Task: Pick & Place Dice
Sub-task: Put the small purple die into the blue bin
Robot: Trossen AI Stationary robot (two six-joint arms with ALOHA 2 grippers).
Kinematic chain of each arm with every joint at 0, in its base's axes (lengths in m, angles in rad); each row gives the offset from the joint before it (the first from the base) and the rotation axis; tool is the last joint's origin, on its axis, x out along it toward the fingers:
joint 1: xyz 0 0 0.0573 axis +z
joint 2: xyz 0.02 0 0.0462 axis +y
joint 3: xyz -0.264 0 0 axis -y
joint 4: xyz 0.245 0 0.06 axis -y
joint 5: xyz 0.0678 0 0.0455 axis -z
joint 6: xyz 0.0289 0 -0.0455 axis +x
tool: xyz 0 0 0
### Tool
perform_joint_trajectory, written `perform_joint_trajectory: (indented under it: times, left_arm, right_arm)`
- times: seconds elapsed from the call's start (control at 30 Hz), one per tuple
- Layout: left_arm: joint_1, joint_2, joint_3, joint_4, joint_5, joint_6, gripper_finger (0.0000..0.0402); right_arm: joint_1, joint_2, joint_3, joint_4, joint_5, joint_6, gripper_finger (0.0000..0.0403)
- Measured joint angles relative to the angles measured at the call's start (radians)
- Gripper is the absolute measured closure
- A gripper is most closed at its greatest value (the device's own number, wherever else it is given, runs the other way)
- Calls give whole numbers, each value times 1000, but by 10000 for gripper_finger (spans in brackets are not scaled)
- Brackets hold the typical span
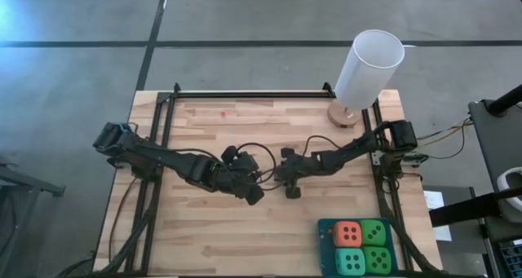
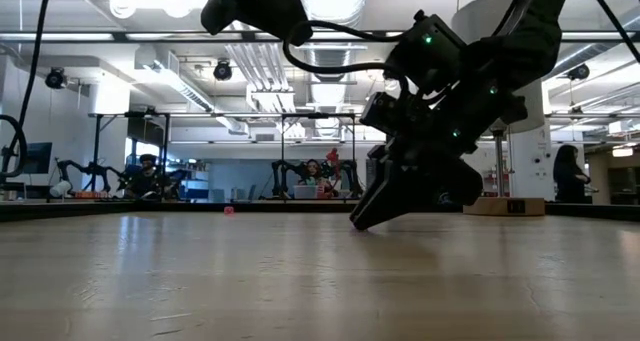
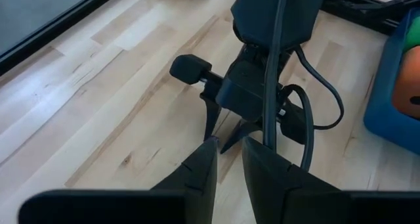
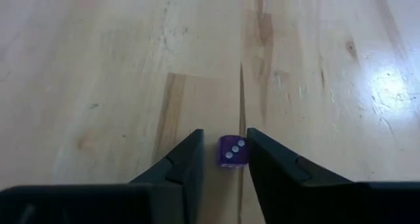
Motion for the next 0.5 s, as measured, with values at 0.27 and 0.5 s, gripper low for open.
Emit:
perform_joint_trajectory:
  times: [0.27,0.5]
  left_arm:
    - [0,0,0,0,0,0,323]
    - [0,0,0,0,0,0,323]
  right_arm:
    - [0,0,0,-1,0,-11,350]
    - [1,-16,-3,-14,9,-27,348]
